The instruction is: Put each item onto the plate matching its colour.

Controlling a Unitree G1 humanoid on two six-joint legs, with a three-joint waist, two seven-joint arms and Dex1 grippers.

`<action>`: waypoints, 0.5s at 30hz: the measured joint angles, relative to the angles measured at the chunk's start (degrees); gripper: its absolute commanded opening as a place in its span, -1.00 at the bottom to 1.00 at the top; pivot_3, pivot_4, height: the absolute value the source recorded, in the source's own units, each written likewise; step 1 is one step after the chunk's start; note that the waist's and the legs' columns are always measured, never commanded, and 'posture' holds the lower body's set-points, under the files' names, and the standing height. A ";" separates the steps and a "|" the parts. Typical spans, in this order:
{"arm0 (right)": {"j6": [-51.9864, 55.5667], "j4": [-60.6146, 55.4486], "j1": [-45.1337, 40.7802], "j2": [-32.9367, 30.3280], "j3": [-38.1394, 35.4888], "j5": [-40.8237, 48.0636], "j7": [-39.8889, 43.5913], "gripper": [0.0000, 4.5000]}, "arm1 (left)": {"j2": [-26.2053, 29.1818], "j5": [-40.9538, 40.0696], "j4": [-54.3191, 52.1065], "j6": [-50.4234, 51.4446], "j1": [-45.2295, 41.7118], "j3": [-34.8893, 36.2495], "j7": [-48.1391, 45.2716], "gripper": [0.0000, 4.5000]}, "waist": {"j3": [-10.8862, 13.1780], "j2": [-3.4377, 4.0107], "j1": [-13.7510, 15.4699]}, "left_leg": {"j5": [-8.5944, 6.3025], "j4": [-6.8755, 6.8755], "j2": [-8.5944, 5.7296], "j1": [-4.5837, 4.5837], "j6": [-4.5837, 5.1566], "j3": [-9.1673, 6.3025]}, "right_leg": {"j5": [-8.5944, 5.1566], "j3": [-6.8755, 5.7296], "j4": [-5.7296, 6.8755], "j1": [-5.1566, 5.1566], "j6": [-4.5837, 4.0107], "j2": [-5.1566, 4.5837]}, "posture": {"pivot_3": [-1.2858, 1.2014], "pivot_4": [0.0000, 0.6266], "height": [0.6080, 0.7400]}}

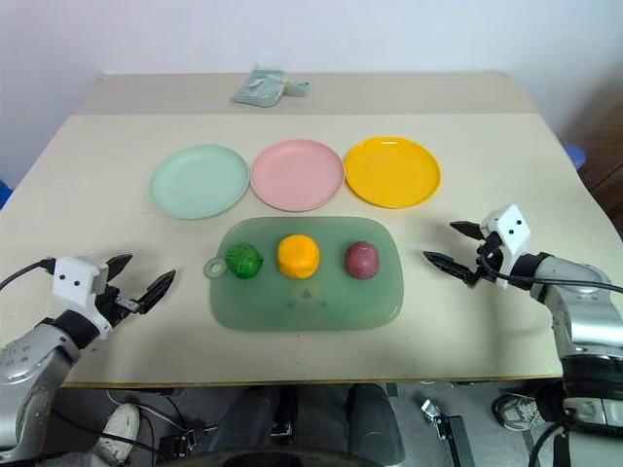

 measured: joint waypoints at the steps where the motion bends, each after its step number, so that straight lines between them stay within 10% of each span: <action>1: -0.20 0.43 -0.81 0.00 0.03 -0.21 0.00 0.98 | -0.06 0.00 -0.34 0.01 0.14 0.00 0.14 1.00 | 0.00 0.00 0.00 | 0.00 0.00 0.00 0.00 0.00 0.00 | 0.00 0.00 0.00 0.00 0.00 0.00 | 0.03 -0.52 1.00; 15: -9.03 12.48 -8.20 5.61 2.25 -5.39 -5.89 0.98 | -2.52 -0.74 -0.93 -0.30 1.34 2.17 1.78 1.00 | 0.00 0.02 0.08 | 0.01 0.01 -0.02 -0.01 0.00 0.00 | 0.01 -0.03 -0.01 0.02 0.00 0.01 | 0.03 -0.52 1.00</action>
